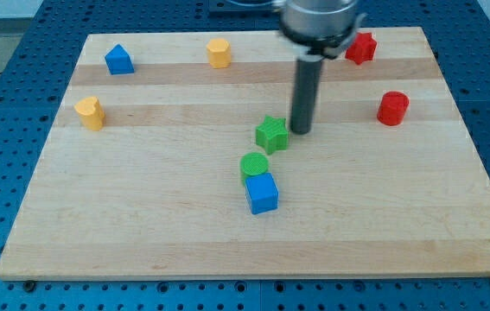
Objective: Place blue cube towards the bottom right of the board
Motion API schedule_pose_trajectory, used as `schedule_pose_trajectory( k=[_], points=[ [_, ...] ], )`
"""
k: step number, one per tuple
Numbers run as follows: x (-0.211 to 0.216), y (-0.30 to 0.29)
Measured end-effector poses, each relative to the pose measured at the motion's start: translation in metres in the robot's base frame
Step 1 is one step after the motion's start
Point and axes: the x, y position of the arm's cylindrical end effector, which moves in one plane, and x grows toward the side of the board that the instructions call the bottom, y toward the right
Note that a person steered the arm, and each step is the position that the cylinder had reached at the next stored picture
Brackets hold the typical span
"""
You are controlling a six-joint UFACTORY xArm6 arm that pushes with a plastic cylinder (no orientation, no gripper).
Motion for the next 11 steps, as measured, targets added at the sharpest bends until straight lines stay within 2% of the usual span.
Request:
schedule_pose_trajectory(
  k=[1,4,6,7,8,10,11],
  points=[
    [0.019,-0.018],
    [0.022,-0.023],
    [0.082,-0.003],
    [0.082,-0.059],
    [0.082,-0.091],
    [0.085,-0.109],
    [0.092,-0.086]
  ],
)
